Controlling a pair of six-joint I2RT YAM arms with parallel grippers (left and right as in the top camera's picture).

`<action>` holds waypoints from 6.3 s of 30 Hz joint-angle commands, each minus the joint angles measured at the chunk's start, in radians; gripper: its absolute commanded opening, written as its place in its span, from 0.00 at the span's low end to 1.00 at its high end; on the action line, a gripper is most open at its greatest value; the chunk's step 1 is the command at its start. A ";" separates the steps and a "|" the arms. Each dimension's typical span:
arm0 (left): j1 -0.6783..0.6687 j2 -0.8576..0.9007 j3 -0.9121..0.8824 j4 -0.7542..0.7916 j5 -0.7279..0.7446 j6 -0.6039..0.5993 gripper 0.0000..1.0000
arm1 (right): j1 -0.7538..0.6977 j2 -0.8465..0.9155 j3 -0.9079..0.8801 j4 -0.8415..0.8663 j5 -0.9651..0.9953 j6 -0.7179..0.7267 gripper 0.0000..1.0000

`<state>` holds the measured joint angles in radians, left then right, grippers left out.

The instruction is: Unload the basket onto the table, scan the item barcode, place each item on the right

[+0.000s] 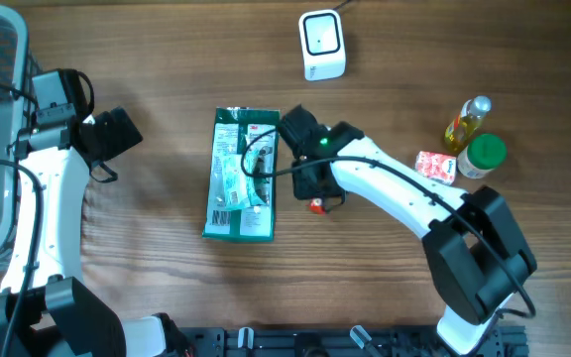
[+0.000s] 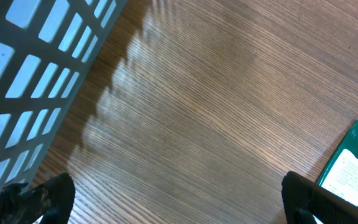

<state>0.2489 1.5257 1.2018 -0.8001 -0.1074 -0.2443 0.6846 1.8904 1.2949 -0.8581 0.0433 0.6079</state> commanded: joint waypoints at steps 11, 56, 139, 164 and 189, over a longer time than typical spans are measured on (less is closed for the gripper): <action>0.005 -0.007 0.009 0.002 -0.003 0.013 1.00 | -0.004 -0.011 -0.129 0.141 0.054 0.074 0.38; 0.005 -0.007 0.009 0.002 -0.003 0.013 1.00 | -0.173 -0.130 -0.079 0.648 -1.666 -0.311 0.04; 0.005 -0.007 0.009 0.002 -0.003 0.013 1.00 | -0.403 0.034 0.151 -0.351 0.118 -0.371 0.12; 0.005 -0.007 0.009 0.002 -0.003 0.013 1.00 | 0.067 0.101 0.092 0.586 -0.116 -0.186 0.61; 0.005 -0.007 0.009 0.002 -0.003 0.013 1.00 | 0.032 0.102 0.086 0.531 -0.261 -0.065 0.06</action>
<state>0.2489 1.5257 1.2018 -0.8005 -0.1074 -0.2443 0.7456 2.0617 1.3830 -0.3180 -0.2024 0.5591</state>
